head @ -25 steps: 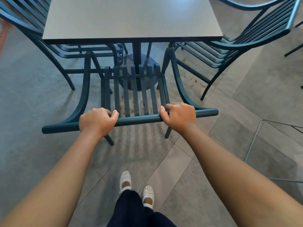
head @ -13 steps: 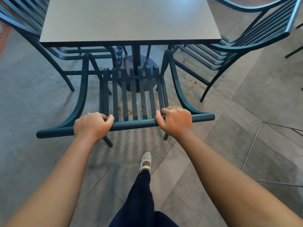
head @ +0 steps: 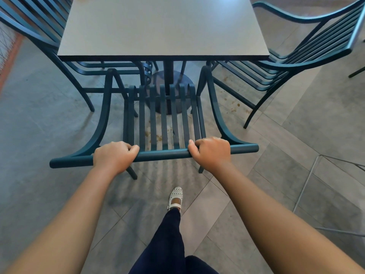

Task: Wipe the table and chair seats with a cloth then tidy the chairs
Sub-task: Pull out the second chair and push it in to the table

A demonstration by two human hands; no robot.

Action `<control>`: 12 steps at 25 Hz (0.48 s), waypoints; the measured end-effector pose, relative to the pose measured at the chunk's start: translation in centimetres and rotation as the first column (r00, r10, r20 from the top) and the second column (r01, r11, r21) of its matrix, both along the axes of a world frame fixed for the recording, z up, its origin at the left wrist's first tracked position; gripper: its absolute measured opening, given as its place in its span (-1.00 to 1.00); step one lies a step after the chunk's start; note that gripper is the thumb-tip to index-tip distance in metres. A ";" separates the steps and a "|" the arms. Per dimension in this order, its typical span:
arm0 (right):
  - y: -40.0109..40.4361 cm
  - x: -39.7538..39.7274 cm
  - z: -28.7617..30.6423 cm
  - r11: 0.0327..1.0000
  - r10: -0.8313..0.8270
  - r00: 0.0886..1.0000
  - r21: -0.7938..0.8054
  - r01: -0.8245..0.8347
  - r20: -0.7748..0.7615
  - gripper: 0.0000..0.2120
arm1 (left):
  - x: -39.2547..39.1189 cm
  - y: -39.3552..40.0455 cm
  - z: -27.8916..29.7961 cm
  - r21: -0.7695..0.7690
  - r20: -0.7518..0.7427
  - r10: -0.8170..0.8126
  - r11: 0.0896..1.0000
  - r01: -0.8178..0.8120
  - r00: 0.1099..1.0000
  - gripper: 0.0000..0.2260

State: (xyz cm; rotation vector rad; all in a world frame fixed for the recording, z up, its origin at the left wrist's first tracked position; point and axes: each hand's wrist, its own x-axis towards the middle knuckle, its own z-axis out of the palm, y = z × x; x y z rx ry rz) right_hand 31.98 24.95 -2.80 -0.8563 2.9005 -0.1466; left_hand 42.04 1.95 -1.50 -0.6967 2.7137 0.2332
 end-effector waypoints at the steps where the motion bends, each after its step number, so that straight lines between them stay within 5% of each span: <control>1: 0.0 0.2 0.2 1.000 -0.004 1.000 0.007 0.004 0.016 -0.47 | 0.1 -0.1 0.0 0.009 0.031 -0.006 1.000 0.006 0.999 -0.61; 12: 0.9 2.0 0.4 1.000 0.002 1.000 0.004 -0.003 0.023 -0.37 | 1.6 0.0 -0.2 0.004 0.078 -0.066 0.998 0.066 0.995 -0.70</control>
